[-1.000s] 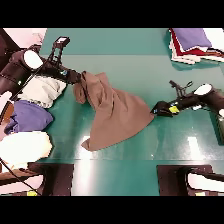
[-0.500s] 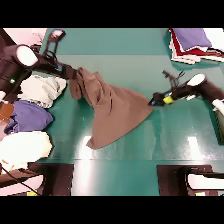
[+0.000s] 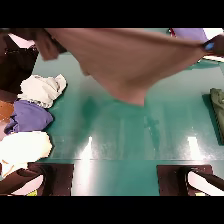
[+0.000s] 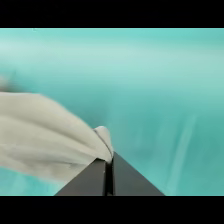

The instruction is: Fold the shirts.

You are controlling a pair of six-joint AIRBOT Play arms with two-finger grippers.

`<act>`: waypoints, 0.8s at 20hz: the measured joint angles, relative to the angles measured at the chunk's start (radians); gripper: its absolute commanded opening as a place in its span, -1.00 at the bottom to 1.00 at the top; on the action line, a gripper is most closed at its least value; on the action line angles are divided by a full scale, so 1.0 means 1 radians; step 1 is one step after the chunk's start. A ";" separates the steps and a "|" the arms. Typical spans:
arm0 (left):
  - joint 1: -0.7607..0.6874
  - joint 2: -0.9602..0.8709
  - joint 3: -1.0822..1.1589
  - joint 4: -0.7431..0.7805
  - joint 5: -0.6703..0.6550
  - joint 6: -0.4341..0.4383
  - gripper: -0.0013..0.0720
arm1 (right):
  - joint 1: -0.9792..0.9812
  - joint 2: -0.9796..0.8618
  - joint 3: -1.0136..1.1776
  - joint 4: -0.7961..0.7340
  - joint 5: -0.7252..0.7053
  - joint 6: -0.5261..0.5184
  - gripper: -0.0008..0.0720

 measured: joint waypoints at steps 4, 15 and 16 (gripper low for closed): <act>0.000 0.073 0.093 -0.004 -0.037 0.008 -0.89 | -0.055 0.077 0.148 -0.008 0.025 0.003 -0.93; 0.002 0.148 -0.108 -0.265 -0.298 0.091 -0.89 | -0.086 0.081 0.178 -0.034 0.280 0.030 -0.93; 0.002 0.141 -0.207 -0.275 -0.300 0.094 -0.89 | -0.065 0.068 0.115 -0.033 0.303 0.031 -0.93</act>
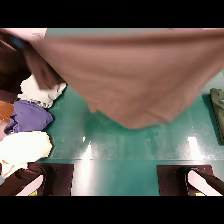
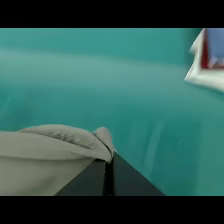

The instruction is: Fold the shirts.

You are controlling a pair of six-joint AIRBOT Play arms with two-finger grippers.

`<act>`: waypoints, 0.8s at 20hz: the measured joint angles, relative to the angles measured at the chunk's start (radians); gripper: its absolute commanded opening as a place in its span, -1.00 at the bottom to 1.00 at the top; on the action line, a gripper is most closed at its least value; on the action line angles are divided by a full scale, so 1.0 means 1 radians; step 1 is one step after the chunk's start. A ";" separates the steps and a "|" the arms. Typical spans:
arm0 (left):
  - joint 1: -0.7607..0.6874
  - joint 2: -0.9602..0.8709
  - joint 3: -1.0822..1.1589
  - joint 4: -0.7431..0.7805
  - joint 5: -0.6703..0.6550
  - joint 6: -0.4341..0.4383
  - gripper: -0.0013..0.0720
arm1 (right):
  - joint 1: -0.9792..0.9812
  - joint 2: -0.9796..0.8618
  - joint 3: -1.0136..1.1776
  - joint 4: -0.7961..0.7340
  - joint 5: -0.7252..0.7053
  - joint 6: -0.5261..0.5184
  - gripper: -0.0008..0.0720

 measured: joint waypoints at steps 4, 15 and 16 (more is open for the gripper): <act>-0.001 -0.046 -0.380 -0.041 0.039 0.041 -0.89 | 0.091 -0.050 -0.307 -0.055 -0.011 0.002 -0.93; -0.002 -0.090 -0.658 -0.080 0.107 0.021 -0.86 | 0.096 -0.027 -0.667 -0.133 -0.098 0.005 -0.93; -0.002 -0.090 -0.646 -0.090 0.086 0.018 -0.86 | 0.083 -0.014 -0.671 -0.133 -0.101 0.005 -0.93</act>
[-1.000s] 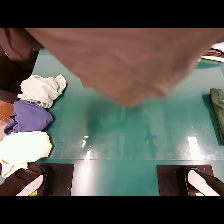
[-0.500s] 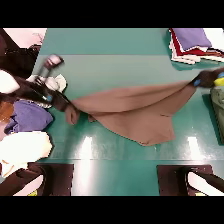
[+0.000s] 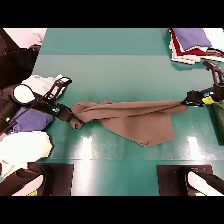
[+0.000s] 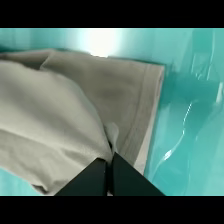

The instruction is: Fold the shirts.

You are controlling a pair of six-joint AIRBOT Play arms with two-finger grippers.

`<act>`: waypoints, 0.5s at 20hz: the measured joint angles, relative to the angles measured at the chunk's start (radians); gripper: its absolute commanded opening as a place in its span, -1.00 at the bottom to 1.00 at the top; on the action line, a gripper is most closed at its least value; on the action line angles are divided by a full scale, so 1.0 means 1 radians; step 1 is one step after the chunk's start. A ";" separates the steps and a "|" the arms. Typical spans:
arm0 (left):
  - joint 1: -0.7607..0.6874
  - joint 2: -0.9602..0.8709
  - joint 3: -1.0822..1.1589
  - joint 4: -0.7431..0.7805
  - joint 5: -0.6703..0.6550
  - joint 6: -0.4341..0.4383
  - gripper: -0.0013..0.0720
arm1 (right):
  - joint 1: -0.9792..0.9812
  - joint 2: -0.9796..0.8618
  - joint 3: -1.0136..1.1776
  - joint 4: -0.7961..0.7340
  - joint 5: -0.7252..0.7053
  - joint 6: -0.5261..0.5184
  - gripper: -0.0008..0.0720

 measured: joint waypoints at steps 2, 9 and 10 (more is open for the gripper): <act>-0.004 -0.002 0.006 -0.026 -0.030 -0.003 -0.86 | -0.024 0.027 -0.005 -0.002 -0.006 0.000 -0.93; -0.046 -0.005 -0.071 -0.092 0.073 -0.008 -0.86 | -0.064 0.080 -0.010 -0.003 -0.023 -0.001 -0.93; -0.048 -0.005 -0.073 -0.101 0.097 -0.012 -0.26 | -0.065 0.082 -0.010 -0.003 -0.025 -0.001 -0.93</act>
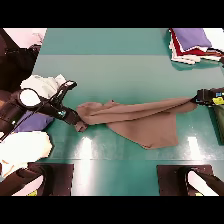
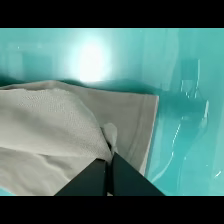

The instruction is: Fold the shirts.

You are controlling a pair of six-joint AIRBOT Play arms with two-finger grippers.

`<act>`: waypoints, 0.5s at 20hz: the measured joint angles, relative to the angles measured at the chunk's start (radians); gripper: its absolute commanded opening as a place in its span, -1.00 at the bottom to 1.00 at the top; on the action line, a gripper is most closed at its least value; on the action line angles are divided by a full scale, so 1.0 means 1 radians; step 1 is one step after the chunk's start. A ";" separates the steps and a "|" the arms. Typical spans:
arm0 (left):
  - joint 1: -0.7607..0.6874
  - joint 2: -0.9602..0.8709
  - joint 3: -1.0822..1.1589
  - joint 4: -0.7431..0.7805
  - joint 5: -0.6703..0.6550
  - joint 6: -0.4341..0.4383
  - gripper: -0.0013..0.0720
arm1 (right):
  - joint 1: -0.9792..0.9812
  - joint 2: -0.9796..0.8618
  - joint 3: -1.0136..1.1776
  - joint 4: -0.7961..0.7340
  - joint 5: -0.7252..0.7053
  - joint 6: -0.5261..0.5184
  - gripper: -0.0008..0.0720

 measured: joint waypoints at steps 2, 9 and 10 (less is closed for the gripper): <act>-0.003 0.000 -0.003 -0.023 0.034 -0.014 0.97 | -0.001 0.003 0.000 0.000 -0.001 0.000 -0.93; 0.069 0.000 0.048 -0.021 0.029 -0.045 0.97 | -0.003 0.005 0.000 0.000 -0.003 0.000 -0.93; 0.104 -0.001 0.064 -0.021 0.041 -0.052 0.97 | -0.003 0.005 0.000 0.000 -0.003 0.000 -0.93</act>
